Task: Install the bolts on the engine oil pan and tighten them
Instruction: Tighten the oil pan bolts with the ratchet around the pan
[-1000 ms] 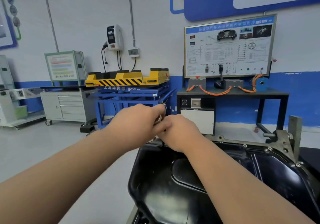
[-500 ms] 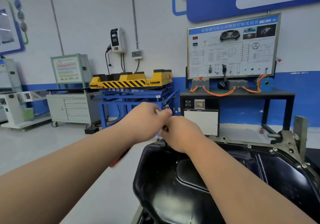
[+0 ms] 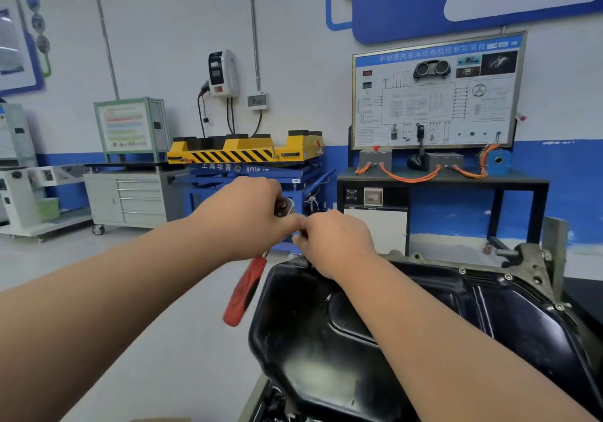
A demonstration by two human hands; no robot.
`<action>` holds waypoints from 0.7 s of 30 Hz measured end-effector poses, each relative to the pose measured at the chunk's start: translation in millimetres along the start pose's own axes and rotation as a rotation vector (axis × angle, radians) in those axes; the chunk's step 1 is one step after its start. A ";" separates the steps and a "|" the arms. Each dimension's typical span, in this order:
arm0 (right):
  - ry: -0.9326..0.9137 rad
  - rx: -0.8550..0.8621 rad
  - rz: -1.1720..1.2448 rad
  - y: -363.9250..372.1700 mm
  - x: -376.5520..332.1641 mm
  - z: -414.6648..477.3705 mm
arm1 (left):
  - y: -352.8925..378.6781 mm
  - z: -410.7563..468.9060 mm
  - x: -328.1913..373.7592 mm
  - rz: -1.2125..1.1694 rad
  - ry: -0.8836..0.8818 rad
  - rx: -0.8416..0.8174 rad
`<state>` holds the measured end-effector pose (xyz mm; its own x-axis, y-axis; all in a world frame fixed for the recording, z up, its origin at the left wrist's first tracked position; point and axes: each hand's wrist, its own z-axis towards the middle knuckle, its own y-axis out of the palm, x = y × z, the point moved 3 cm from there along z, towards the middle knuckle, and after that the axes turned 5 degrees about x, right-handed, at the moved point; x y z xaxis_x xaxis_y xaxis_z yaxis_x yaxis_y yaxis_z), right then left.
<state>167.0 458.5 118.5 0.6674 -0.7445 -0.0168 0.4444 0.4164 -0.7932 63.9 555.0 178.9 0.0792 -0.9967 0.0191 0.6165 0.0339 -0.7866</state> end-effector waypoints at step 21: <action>-0.048 -0.029 0.171 -7.9 -1.5 -3.5 | -9.6 -0.3 6.6 0.313 0.242 -0.079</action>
<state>160.4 454.5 122.7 0.7598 -0.6382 -0.1243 0.3051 0.5187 -0.7987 58.3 548.1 186.4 0.0608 -0.9282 -0.3672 0.5291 0.3419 -0.7767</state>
